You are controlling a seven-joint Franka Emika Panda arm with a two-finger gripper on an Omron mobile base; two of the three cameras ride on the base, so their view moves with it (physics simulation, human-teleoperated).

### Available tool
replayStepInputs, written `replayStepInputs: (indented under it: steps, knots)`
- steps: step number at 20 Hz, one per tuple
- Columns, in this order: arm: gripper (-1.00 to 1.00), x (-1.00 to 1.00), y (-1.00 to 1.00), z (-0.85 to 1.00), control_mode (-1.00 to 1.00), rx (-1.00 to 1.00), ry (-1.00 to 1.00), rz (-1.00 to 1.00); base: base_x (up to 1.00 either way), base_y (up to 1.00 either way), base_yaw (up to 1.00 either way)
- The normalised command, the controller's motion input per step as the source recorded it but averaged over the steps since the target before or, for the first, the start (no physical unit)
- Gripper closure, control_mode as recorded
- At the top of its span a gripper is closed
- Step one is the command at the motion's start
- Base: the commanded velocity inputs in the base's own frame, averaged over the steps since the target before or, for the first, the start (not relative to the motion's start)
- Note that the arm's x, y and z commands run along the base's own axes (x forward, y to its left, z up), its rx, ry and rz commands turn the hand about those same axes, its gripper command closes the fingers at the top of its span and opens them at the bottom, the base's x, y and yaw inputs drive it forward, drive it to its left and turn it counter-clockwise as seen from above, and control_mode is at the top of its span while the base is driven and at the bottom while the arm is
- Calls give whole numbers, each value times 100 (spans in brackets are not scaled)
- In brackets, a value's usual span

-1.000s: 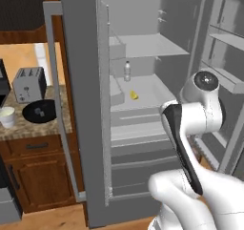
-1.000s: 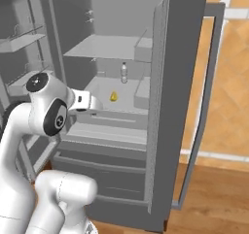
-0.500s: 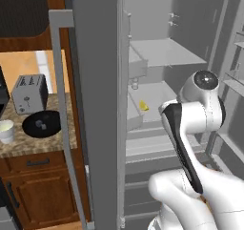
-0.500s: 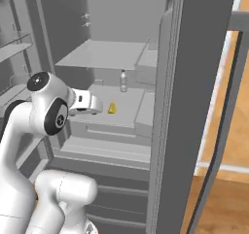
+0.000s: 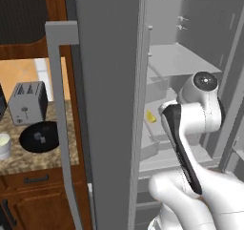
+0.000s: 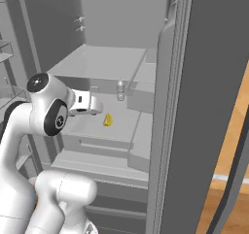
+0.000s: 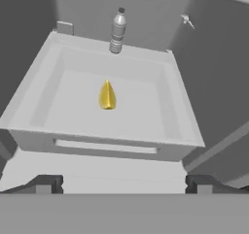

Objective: Grab a lemon wedge from the fridge and one ice cube from the ice bowl, and put them in the glass of lemonade.

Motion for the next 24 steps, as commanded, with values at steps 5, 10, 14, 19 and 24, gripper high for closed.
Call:
replayStepInputs:
  steps: [5,10,14,19,24]
  knots:
    - [-100,21,5,-26,-100,11,0,0,23,8,0]
    - [-100,63,3,-88,-100,20,4,0,0,0,0]
    - [-100,76,0,-31,-100,0,-1,0,0,0,0]
    - [-100,62,0,-12,-100,0,0,-1,0,0,0]
    - [-100,53,0,0,-100,0,7,0,0,0,0]
